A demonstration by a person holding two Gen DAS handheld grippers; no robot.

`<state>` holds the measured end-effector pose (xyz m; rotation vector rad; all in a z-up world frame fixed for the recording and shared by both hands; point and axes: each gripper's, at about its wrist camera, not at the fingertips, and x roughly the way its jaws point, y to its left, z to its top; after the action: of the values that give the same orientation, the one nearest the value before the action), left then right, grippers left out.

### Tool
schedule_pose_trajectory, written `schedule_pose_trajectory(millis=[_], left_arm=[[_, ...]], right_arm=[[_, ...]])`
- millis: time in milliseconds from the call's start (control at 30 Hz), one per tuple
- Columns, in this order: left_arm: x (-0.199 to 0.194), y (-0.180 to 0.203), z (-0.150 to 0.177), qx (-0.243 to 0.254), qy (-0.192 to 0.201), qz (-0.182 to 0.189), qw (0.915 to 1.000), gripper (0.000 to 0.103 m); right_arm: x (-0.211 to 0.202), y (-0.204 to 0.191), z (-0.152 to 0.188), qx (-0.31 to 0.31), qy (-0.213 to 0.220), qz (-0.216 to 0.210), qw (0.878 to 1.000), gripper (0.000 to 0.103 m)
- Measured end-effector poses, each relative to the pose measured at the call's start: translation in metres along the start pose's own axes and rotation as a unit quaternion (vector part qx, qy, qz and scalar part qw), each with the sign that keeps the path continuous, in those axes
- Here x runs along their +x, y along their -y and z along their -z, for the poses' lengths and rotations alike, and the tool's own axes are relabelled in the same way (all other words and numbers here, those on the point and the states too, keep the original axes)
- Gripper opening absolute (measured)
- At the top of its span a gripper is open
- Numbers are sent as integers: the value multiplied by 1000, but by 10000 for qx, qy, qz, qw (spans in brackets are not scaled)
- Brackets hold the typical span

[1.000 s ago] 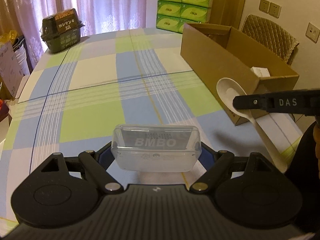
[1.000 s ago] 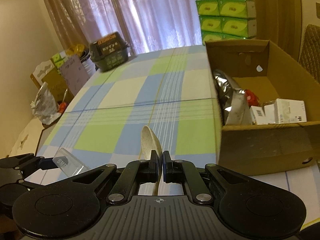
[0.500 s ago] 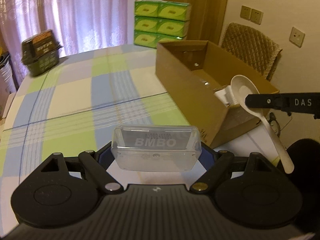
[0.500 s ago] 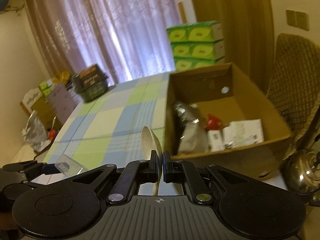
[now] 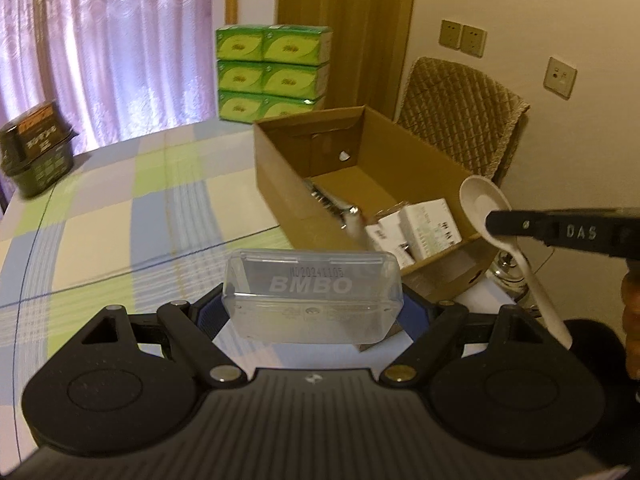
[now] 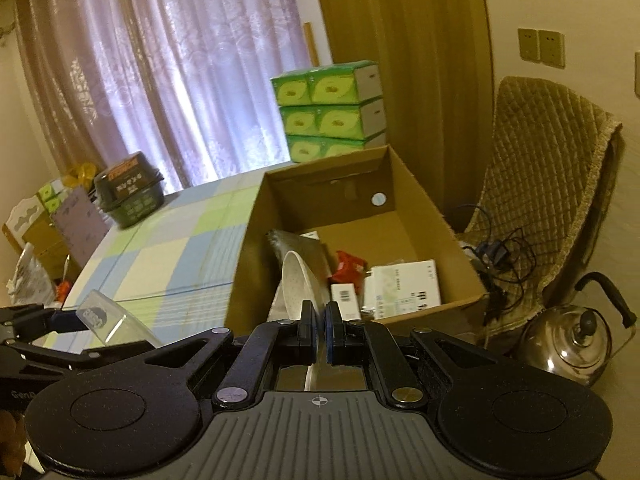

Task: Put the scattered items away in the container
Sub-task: 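Carry the clear container and white spoon over the cardboard box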

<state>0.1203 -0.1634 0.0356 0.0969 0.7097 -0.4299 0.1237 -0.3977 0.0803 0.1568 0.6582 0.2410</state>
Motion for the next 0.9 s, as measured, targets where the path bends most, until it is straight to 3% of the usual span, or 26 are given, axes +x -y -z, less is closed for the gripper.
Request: schedule_pose_trajectory(millis=[567, 900], left_arm=[[21, 32, -42, 220, 254, 359, 9988, 82], [46, 46, -59, 513, 209, 453, 9974, 82]], right_arm=[[8, 29, -22, 14, 140, 143, 9998, 6], [21, 38, -40, 2, 219, 121, 9997, 6]])
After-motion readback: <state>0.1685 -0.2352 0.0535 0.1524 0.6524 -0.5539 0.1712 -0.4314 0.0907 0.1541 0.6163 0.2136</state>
